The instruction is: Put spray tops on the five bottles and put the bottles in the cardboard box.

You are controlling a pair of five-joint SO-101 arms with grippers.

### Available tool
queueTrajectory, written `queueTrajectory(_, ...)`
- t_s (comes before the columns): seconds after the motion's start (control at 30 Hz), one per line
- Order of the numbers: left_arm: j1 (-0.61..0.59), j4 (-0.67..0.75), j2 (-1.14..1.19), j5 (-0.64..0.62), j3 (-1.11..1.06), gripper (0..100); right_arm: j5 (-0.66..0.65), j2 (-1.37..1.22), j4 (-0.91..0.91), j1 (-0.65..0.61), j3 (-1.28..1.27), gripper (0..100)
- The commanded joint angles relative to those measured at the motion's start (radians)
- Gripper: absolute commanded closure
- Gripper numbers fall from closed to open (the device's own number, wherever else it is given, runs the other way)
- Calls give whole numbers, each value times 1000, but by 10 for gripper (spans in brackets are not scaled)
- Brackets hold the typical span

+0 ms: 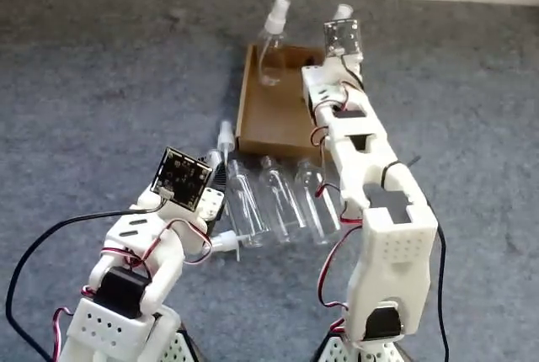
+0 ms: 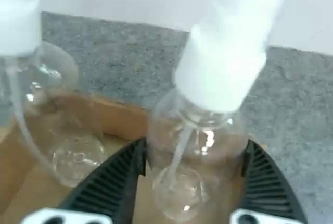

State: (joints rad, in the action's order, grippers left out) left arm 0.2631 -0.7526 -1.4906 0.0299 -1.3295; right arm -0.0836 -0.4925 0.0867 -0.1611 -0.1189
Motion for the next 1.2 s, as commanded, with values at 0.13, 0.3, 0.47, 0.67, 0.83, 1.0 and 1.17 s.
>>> queueTrajectory(0.13,-8,26,-12,6,5,967,-9,116,-38,-12,41,770)
queueTrajectory(0.3,-8,26,-12,6,5,967,-8,124,-91,-13,102,770)
queueTrajectory(0.47,-8,26,-12,6,5,967,-8,124,-179,-13,197,770)
queueTrajectory(0.67,-8,26,-12,6,5,967,-6,124,-252,-13,286,770)
queueTrajectory(0.83,-8,26,-12,6,5,967,-6,124,-367,-13,401,770)
queueTrajectory(1.0,-8,26,-12,6,5,967,-6,125,-470,-13,526,770)
queueTrajectory(1.17,-8,26,-12,6,5,967,-6,125,-636,-13,687,772)
